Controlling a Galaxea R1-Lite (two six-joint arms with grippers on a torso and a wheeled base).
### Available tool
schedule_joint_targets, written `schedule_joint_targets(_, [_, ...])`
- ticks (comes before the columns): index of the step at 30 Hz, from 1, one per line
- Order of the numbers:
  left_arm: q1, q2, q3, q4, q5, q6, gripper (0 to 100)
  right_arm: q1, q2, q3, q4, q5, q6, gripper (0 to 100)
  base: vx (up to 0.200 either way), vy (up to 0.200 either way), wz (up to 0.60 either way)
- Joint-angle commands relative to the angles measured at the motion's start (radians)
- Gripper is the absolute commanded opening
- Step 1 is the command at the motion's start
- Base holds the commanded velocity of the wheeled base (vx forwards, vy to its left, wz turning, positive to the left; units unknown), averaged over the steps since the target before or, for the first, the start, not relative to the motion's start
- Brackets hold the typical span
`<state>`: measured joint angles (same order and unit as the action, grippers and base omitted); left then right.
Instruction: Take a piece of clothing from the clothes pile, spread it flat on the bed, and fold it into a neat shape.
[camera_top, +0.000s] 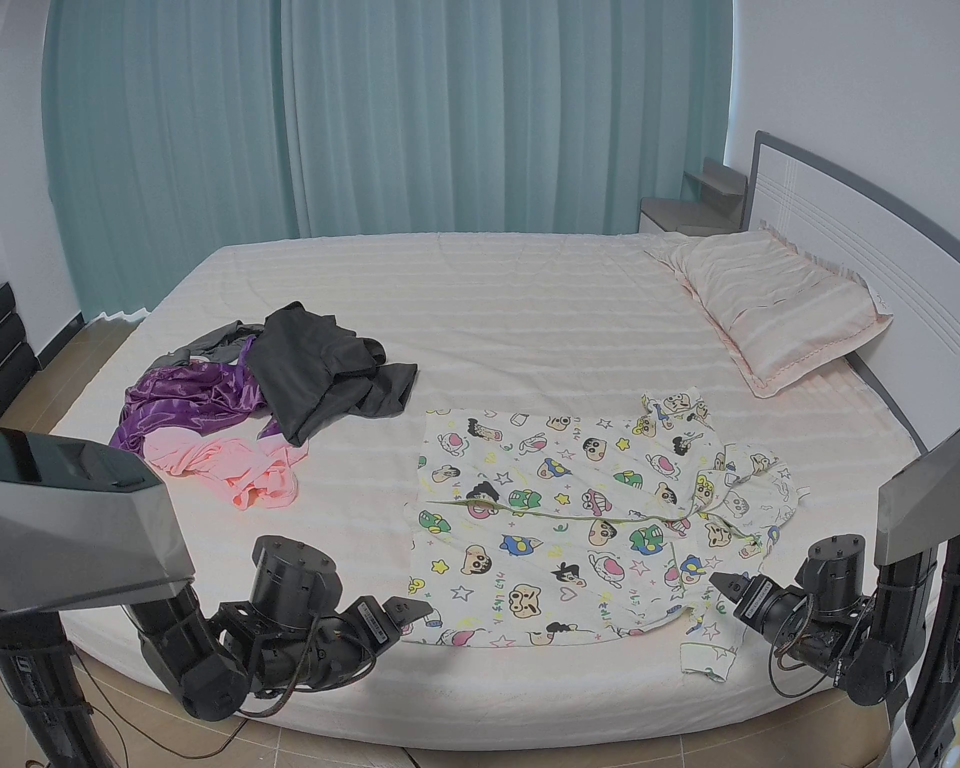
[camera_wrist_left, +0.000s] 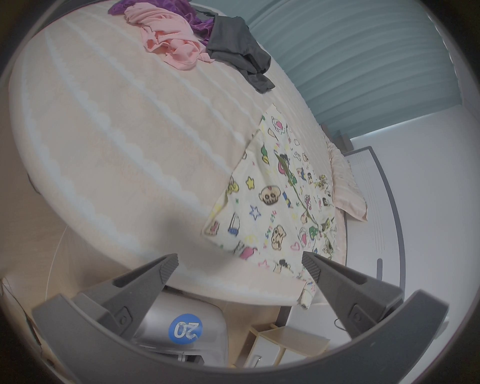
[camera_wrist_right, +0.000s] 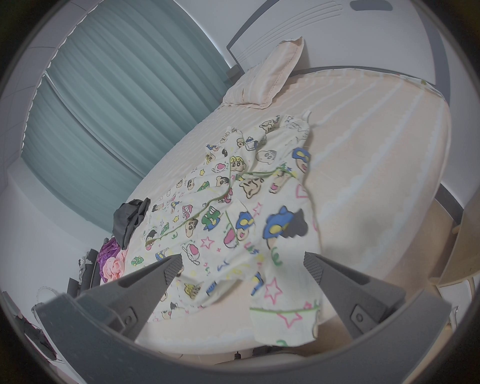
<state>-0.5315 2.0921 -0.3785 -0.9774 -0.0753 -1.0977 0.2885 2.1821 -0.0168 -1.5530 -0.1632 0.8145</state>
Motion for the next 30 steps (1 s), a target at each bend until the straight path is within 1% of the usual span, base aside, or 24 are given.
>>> schedule_joint_targets(1, [-0.035,0.060,-0.005,-0.033,0.035,0.015,100,-0.003,0.010,0.017,-0.006,0.001,0.000,100,0.000,0.000,0.00])
schedule_joint_targets(4, [-0.033,0.114,-0.022,-0.113,0.060,0.071,100,0.001,0.010,0.017,-0.007,0.001,0.000,100,0.000,0.000,0.00])
schedule_joint_targets(5, [-0.033,0.114,-0.022,-0.113,0.060,0.071,100,0.001,0.010,0.017,-0.007,0.001,0.000,100,0.000,0.000,0.00])
schedule_joint_targets(6, [-0.030,0.149,-0.026,-0.156,0.062,0.125,100,0.004,0.008,0.017,-0.007,0.001,0.000,100,0.000,0.000,0.00])
schedule_joint_targets(9, [-0.013,0.184,-0.028,-0.199,0.058,0.249,100,0.006,0.008,0.017,-0.007,0.001,0.000,100,0.000,0.000,0.00])
schedule_joint_targets(11, [-0.010,0.203,-0.039,-0.213,0.051,0.305,100,0.008,0.008,0.017,-0.009,0.001,0.002,100,0.000,0.000,0.00])
schedule_joint_targets(16, [0.004,0.250,-0.103,-0.210,0.051,0.394,100,0.008,0.010,0.017,-0.007,0.001,0.002,100,0.000,0.000,0.00])
schedule_joint_targets(24, [0.002,0.318,-0.211,-0.193,0.051,0.403,100,0.006,0.015,0.017,-0.009,0.001,0.000,100,0.000,0.000,0.00])
schedule_joint_targets(29, [-0.005,0.319,-0.267,-0.110,0.060,0.407,100,0.004,0.025,0.017,-0.013,0.001,0.000,100,0.000,0.000,0.00])
schedule_joint_targets(30, [-0.005,0.319,-0.267,-0.110,0.060,0.407,100,0.004,0.025,0.017,-0.013,0.001,0.000,100,0.000,0.000,0.00])
